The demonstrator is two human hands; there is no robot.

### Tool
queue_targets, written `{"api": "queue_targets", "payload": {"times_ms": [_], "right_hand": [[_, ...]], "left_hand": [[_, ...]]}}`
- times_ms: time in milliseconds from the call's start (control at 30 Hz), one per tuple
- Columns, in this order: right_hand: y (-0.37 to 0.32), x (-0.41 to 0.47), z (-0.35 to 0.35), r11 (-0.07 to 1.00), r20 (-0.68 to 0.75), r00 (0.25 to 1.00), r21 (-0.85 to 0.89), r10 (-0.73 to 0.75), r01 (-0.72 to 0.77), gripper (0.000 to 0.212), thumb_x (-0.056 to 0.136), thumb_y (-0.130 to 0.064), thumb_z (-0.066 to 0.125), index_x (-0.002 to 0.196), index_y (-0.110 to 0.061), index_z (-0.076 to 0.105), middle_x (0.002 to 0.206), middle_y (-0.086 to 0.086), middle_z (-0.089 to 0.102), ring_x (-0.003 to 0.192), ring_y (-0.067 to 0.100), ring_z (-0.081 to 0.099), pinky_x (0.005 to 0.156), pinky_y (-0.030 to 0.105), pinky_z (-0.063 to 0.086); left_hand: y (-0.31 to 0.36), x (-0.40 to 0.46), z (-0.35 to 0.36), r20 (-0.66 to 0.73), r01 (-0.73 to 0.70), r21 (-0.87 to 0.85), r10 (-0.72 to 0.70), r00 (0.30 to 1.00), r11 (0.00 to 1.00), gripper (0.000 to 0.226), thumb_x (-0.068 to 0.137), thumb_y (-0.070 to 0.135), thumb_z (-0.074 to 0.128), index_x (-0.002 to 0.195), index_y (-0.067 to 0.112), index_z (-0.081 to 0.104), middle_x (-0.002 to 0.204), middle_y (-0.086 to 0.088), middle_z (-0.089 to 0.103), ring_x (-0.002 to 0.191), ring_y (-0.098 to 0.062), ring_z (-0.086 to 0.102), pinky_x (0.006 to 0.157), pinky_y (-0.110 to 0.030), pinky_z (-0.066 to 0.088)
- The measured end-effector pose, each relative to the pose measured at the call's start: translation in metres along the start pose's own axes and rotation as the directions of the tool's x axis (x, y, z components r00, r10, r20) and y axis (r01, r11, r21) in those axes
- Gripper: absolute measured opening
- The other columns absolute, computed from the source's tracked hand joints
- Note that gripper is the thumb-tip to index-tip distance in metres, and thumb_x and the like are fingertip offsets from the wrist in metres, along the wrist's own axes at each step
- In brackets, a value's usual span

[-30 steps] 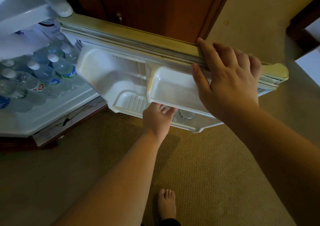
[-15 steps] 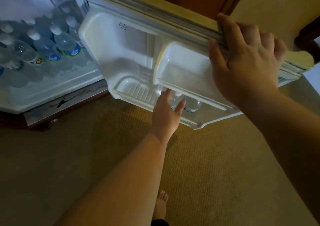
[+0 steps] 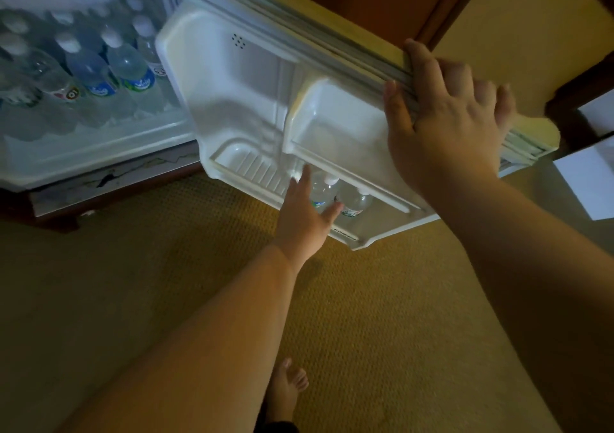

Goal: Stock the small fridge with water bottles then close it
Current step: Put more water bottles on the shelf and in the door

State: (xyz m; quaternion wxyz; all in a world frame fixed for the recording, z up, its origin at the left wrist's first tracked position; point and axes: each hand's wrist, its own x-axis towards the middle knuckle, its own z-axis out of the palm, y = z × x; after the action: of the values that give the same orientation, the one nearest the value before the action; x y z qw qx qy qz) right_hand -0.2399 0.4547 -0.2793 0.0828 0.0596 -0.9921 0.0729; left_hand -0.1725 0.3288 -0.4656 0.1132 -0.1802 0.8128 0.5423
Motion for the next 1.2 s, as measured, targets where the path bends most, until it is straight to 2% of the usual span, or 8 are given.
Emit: {"api": "queue_targets", "payload": {"times_ms": [200, 300, 400, 533, 667, 867, 1000, 1200], "right_hand": [[-0.014, -0.006, -0.026, 0.998, 0.255, 0.964, -0.012, 0.070, -0.069, 0.062, 0.102, -0.066, 0.015, 0.160, -0.047, 0.004, 0.171, 0.000, 0.018, 0.158, 0.030, 0.008, 0.125, 0.061, -0.004], [-0.026, -0.010, -0.061, 0.998, 0.406, 0.912, -0.029, 0.063, -0.056, 0.068, 0.100, -0.071, 0.010, 0.160, -0.046, -0.012, 0.173, 0.000, -0.010, 0.157, 0.032, -0.017, 0.123, 0.064, -0.009], [-0.056, -0.018, -0.119, 0.998, 0.373, 0.926, 0.038, -0.055, 0.044, 0.072, 0.099, -0.074, 0.011, 0.160, -0.044, -0.015, 0.172, -0.003, -0.016, 0.156, 0.030, -0.023, 0.124, 0.063, -0.008], [-0.116, -0.027, -0.229, 0.954, 0.222, 0.938, 0.202, -0.266, 0.223, 0.073, 0.100, -0.073, 0.018, 0.161, -0.044, -0.012, 0.171, -0.010, -0.017, 0.156, 0.023, -0.025, 0.128, 0.055, -0.002], [-0.177, -0.011, -0.329, 0.852, 0.022, 0.893, 0.314, -0.449, 0.420, 0.074, 0.102, -0.067, 0.032, 0.161, -0.045, -0.008, 0.172, -0.011, -0.010, 0.158, 0.020, -0.017, 0.128, 0.045, 0.001], [-0.263, 0.064, -0.442, 0.778, -0.028, 0.836, 0.349, -0.548, 0.522, 0.072, 0.101, -0.064, 0.038, 0.162, -0.041, 0.007, 0.172, -0.007, 0.009, 0.159, 0.020, 0.003, 0.124, 0.035, 0.008], [-0.311, 0.123, -0.477, 0.790, -0.165, 0.888, 0.409, -0.428, 0.457, 0.066, 0.098, -0.052, 0.056, 0.157, -0.034, 0.030, 0.157, -0.004, 0.038, 0.142, 0.018, 0.035, 0.115, 0.037, 0.040], [-0.362, 0.229, -0.492, 0.850, -0.137, 0.981, 0.493, -0.134, 0.185, 0.064, 0.097, -0.054, 0.059, 0.153, -0.044, 0.030, 0.151, 0.000, 0.043, 0.132, 0.025, 0.049, 0.103, 0.049, 0.055]], "left_hand": [[0.020, -0.108, -0.070, -0.007, 0.138, 0.020, -0.138, 0.990, 0.990, 0.053, 0.102, 0.046, 0.056, 0.151, 0.030, 0.044, 0.147, 0.005, 0.053, 0.130, -0.017, 0.055, 0.096, -0.028, 0.051], [0.053, -0.170, -0.128, -0.093, 0.149, 0.027, -0.146, 0.985, 0.988, 0.041, 0.100, 0.039, 0.060, 0.140, 0.039, 0.053, 0.142, 0.014, 0.054, 0.133, -0.011, 0.051, 0.100, -0.027, 0.045], [0.112, -0.214, -0.203, -0.226, 0.131, 0.086, -0.109, 0.968, 0.988, 0.034, 0.095, 0.049, 0.063, 0.128, 0.053, 0.057, 0.131, 0.023, 0.058, 0.120, -0.003, 0.055, 0.102, -0.035, 0.048], [0.223, -0.258, -0.312, -0.416, 0.049, 0.154, 0.020, 0.909, 0.987, 0.027, 0.094, 0.048, 0.065, 0.121, 0.051, 0.061, 0.114, 0.022, 0.064, 0.088, 0.004, 0.060, 0.075, -0.017, 0.044], [0.328, -0.290, -0.405, -0.613, -0.105, 0.228, 0.226, 0.757, 0.968, 0.030, 0.093, 0.045, 0.067, 0.122, 0.045, 0.064, 0.118, 0.026, 0.059, 0.110, 0.002, 0.053, 0.089, -0.021, 0.042], [0.420, -0.308, -0.497, -0.652, -0.153, 0.328, 0.341, 0.677, 0.932, 0.038, 0.095, 0.047, 0.063, 0.132, 0.046, 0.057, 0.127, 0.019, 0.057, 0.119, -0.002, 0.052, 0.097, -0.020, 0.039], [0.448, -0.284, -0.547, -0.632, -0.172, 0.327, 0.351, 0.691, 0.929, 0.038, 0.094, 0.052, 0.063, 0.131, 0.052, 0.054, 0.124, 0.027, 0.053, 0.107, 0.006, 0.052, 0.085, -0.009, 0.039], [0.517, -0.183, -0.609, -0.484, -0.253, 0.444, 0.468, 0.739, 0.859, 0.052, 0.097, 0.054, 0.059, 0.144, 0.055, 0.037, 0.145, 0.018, 0.051, 0.131, -0.009, 0.047, 0.104, -0.028, 0.041]]}}
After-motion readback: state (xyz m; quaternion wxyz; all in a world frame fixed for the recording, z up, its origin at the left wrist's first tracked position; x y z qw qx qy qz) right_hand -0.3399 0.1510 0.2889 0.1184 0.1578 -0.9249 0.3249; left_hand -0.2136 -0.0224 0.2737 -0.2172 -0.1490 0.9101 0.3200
